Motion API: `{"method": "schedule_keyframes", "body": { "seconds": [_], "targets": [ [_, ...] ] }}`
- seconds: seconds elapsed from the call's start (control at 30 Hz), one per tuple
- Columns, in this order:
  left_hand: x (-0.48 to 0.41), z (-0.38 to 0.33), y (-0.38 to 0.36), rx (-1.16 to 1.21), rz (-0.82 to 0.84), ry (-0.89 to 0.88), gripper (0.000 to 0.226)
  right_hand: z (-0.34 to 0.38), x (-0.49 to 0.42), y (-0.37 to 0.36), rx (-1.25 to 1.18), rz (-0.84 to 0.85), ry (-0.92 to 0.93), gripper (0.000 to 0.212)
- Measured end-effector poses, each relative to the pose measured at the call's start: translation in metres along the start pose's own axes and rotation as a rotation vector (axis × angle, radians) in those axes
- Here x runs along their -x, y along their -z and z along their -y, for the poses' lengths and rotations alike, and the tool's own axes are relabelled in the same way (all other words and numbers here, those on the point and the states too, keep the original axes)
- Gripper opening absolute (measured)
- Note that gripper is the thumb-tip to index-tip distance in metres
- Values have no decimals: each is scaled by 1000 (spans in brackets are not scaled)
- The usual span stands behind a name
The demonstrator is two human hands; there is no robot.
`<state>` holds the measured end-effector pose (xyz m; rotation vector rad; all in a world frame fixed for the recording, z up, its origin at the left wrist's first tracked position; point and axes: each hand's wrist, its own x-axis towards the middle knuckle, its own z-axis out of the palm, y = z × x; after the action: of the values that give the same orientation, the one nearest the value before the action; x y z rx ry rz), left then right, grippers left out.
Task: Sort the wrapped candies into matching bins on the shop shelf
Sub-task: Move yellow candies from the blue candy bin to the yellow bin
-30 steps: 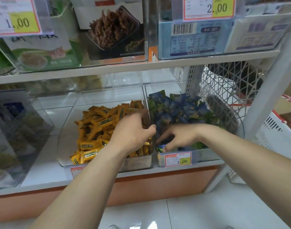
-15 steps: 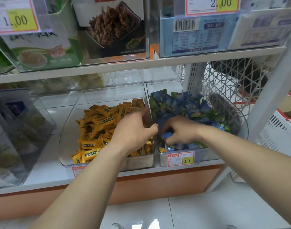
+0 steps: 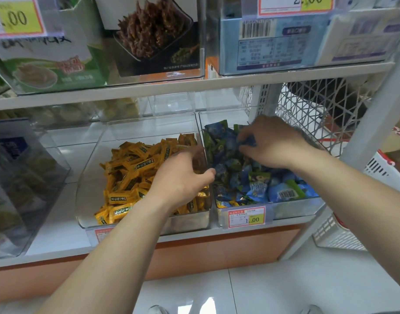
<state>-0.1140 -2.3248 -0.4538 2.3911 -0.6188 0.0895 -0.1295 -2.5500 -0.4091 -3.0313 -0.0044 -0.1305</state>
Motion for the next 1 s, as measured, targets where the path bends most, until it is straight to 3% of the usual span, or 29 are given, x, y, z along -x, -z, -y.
{"method": "schedule_keyframes", "body": {
  "seconds": [0.03, 0.1, 0.17, 0.2, 0.27, 0.33, 0.43, 0.5, 0.63, 0.83, 0.93, 1.0],
  "targets": [
    [0, 0, 1, -3, 4, 0, 56, 10, 7, 1, -140, -20, 61, 11],
    [0, -1, 2, -6, 7, -5, 58, 29, 26, -4, -370, 189, 166, 21],
    [1, -2, 2, 4, 2, -18, 55, 37, 39, -17, -354, 465, 237, 50],
    [1, -2, 2, 6, -1, -20, 53, 38, 41, -26, -291, 535, 273, 55],
    [2, -2, 2, -3, -6, -13, 53, 38, 42, -43, -225, 565, 311, 38],
    [2, -2, 2, -15, -3, -8, 55, 39, 39, -52, -190, 553, 311, 24],
    [2, -1, 3, -17, 5, -13, 59, 39, 41, -59, -220, 521, 353, 40],
    [2, 0, 4, -13, 9, -24, 59, 34, 44, -58, -300, 480, 372, 32],
    [1, 0, 6, -12, 5, -57, 58, 17, 45, -45, -652, 422, 309, 16],
    [4, -22, 13, -54, -69, -230, 57, 7, 45, -27, -1196, 7, 106, 6],
    [10, -34, 12, 42, -75, -296, 42, 19, 46, -23, -1535, -19, 62, 14],
    [10, -33, 12, 49, -128, -275, 29, 24, 44, -25, -1544, -8, 1, 14]
  ]
}}
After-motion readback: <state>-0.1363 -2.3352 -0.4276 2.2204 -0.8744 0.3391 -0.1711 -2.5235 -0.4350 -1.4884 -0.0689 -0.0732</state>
